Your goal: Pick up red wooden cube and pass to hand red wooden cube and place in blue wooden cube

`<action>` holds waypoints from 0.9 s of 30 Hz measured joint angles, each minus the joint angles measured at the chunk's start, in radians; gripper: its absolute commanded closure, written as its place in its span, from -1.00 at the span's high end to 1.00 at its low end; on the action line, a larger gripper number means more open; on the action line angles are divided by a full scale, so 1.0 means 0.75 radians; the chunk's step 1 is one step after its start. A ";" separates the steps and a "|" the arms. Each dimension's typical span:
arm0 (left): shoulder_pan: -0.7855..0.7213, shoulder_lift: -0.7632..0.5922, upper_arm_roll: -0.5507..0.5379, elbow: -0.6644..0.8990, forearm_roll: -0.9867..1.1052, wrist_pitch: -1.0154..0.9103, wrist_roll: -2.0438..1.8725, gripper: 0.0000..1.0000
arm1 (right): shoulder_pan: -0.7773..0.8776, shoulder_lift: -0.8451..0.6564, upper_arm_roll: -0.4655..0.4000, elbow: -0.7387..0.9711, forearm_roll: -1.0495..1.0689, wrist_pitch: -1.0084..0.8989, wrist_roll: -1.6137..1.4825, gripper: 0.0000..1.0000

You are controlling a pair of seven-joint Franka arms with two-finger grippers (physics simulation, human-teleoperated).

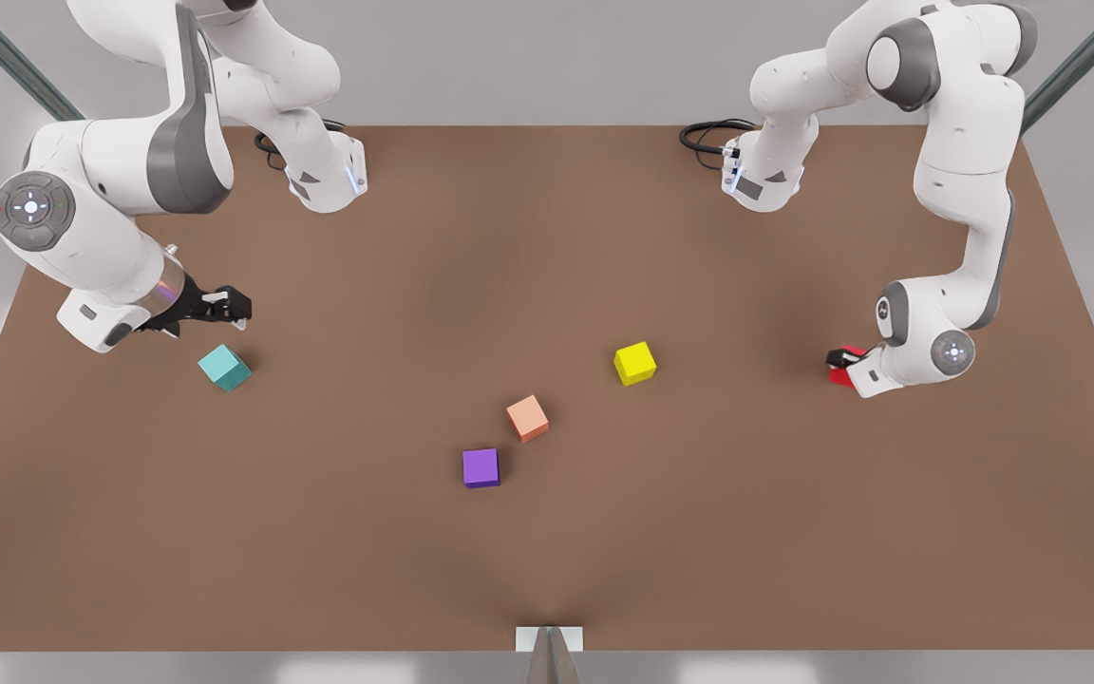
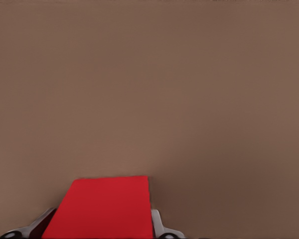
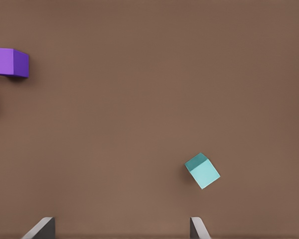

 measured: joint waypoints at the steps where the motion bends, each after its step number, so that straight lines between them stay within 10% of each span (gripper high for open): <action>1: -0.001 -0.005 0.000 0.000 0.001 0.002 -0.004 0.50 | 0.000 0.000 0.000 -0.001 0.000 0.000 -0.001 1.00; 9: -0.021 -0.047 -0.114 0.064 -0.098 -0.057 -0.056 0.35 | 0.004 0.008 0.002 0.002 -0.001 0.001 -0.005 1.00; 17: -0.045 0.189 -0.574 0.912 -0.606 -0.634 -0.269 0.35 | 0.005 0.071 0.003 0.014 0.044 0.004 -0.030 1.00; 27: -0.082 0.641 -0.992 1.312 -1.182 -0.760 -0.548 0.31 | -0.050 0.816 0.086 0.368 1.200 0.031 -0.778 1.00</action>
